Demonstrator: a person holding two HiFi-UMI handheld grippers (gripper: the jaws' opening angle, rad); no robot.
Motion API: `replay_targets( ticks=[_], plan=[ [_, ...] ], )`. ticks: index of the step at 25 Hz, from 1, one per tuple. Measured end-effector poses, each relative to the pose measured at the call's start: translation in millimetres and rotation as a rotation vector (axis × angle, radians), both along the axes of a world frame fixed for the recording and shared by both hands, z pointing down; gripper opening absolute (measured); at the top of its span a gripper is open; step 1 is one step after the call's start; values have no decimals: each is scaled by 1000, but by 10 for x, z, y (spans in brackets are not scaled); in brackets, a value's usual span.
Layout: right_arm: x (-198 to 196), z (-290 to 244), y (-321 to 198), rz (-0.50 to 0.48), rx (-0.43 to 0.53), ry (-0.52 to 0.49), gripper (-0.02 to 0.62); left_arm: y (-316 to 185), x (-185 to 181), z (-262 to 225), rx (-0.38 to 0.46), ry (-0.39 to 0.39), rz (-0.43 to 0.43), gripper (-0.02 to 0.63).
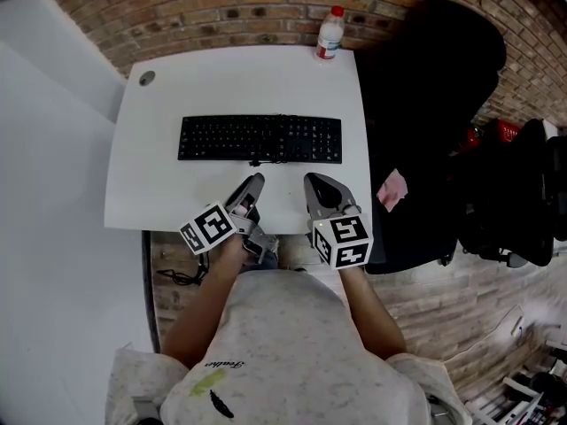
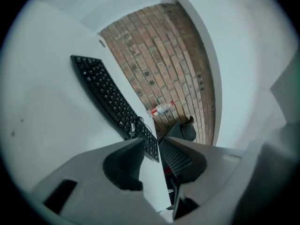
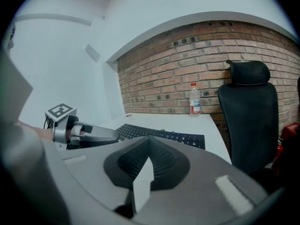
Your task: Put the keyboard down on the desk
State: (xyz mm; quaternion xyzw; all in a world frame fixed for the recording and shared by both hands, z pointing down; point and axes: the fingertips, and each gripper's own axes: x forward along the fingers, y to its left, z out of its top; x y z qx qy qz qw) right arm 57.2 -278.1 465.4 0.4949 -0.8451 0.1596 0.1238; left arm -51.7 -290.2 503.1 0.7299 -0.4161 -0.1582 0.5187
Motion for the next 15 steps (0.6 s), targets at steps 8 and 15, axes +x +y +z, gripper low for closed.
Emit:
replay_targets(
  ticks=[8,15],
  plan=[
    [5,-95,248,-31,22,-11,11,298,187,-219,227,-353,120,42],
    [13,-107,417,-37,37,-8,11,441,215,-256,325,-515,164,-8]
  ],
)
